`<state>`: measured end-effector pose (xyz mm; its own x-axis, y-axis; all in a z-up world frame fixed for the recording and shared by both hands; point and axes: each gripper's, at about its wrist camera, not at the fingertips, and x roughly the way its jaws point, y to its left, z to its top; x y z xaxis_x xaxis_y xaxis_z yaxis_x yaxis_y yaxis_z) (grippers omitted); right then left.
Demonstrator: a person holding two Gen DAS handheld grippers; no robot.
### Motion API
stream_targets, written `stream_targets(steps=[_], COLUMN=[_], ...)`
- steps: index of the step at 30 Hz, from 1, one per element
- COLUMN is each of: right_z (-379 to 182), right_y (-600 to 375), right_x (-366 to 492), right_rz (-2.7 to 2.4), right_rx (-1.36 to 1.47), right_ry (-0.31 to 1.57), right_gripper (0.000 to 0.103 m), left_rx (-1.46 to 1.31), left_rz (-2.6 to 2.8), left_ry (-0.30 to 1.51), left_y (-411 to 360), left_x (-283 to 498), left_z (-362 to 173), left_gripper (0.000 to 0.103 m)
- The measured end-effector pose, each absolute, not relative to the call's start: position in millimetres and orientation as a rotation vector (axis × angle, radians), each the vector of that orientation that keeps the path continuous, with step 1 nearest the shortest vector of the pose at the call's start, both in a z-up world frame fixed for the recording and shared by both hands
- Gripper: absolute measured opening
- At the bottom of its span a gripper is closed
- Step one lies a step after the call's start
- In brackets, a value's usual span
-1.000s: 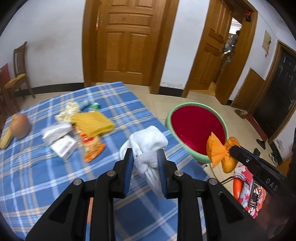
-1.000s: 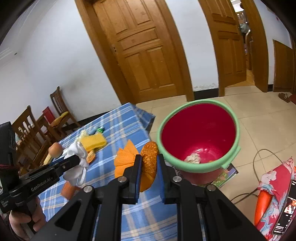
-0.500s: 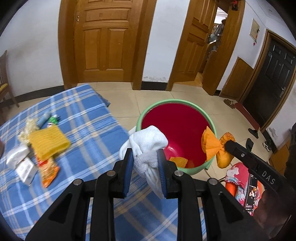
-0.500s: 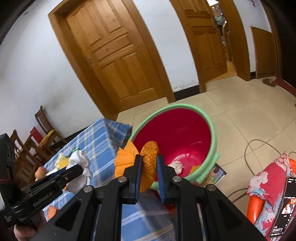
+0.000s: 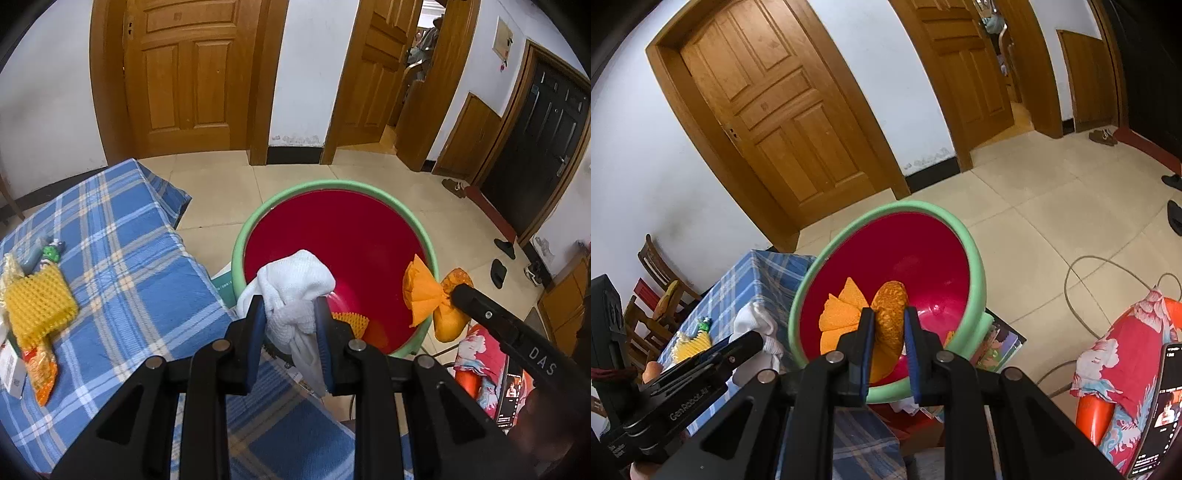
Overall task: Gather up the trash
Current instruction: 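Open both tools to drop the tissue and peels into the bucket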
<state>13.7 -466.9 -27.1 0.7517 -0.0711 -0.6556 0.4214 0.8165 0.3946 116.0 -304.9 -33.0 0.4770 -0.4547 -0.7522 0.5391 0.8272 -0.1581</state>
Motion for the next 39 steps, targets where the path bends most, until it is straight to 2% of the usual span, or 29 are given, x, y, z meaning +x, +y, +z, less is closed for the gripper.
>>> stream_targets(steps=[10, 13, 18, 21, 25, 39], right_z=[-36, -37, -37, -36, -35, -10], right_y=[-470, -470, -471, -472, -473, -450], right_x=[20, 21, 20, 21, 19, 1], right_rz=[-0.288, -0.286, -0.293, -0.293, -0.297, -0.250], right_rx=[0.558, 0.556, 0.556, 0.553, 0.559, 0.542], right_ry=[0.703, 0.704, 0.702, 0.702, 0.691, 0.636], right_gripper=[0.019, 0.020, 0.022, 0.024, 0.035, 0.041], left_rx=[0.123, 0.123, 0.120, 0.114, 0.104, 0.062], left_rz=[-0.606, -0.601, -0.596, -0.592, -0.589, -0.563], left_ry=[0.902, 0.908, 0.906, 0.902, 0.892, 0.843], left_y=[-315, -316, -313, -310, -306, -270], left_x=[120, 122, 122, 122, 118, 100], left_z=[-41, -40, -40, -38, -32, -1], left_gripper=[0.027, 0.038, 0.041, 0.042, 0.042, 0.042])
